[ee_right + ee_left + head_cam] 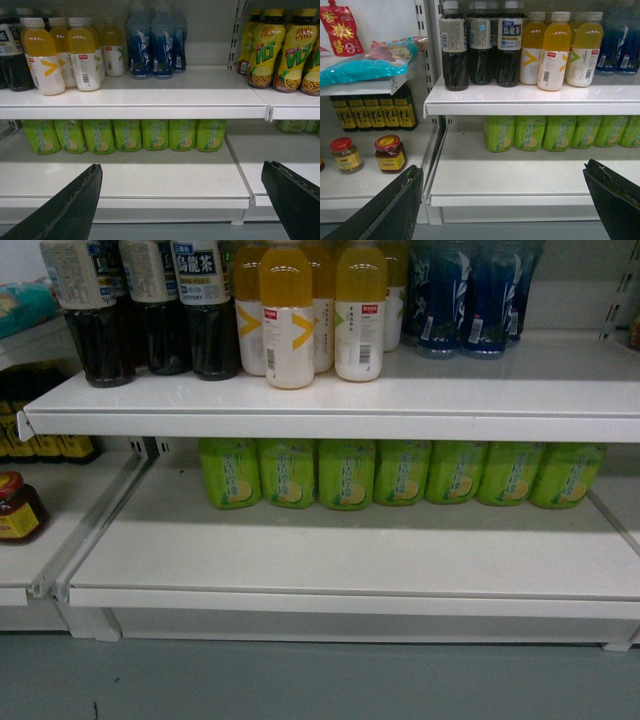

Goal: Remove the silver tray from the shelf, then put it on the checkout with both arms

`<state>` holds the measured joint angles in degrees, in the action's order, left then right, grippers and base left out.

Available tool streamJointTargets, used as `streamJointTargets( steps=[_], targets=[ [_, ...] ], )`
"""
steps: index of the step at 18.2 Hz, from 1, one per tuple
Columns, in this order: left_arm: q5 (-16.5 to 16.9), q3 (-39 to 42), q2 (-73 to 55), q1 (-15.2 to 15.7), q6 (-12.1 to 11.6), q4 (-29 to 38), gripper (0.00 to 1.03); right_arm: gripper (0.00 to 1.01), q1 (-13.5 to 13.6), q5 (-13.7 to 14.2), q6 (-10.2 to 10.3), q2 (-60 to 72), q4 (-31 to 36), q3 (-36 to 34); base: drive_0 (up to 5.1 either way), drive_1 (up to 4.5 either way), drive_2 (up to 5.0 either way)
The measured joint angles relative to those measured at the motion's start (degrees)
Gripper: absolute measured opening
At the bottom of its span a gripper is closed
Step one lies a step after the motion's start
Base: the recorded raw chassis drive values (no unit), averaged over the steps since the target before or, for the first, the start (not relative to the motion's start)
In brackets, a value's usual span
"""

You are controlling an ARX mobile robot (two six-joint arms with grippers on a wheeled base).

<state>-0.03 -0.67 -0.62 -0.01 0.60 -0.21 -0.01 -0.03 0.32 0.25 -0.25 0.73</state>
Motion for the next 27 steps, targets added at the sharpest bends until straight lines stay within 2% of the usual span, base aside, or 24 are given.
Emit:
streamJointTargets(
  steps=[27],
  targets=[
    [0.07, 0.00, 0.00, 0.00, -0.04, -0.04, 0.98, 0.98, 0.00, 0.09, -0.11, -0.02, -0.02, 0.00, 0.0, 0.00, 0.0]
  ],
)
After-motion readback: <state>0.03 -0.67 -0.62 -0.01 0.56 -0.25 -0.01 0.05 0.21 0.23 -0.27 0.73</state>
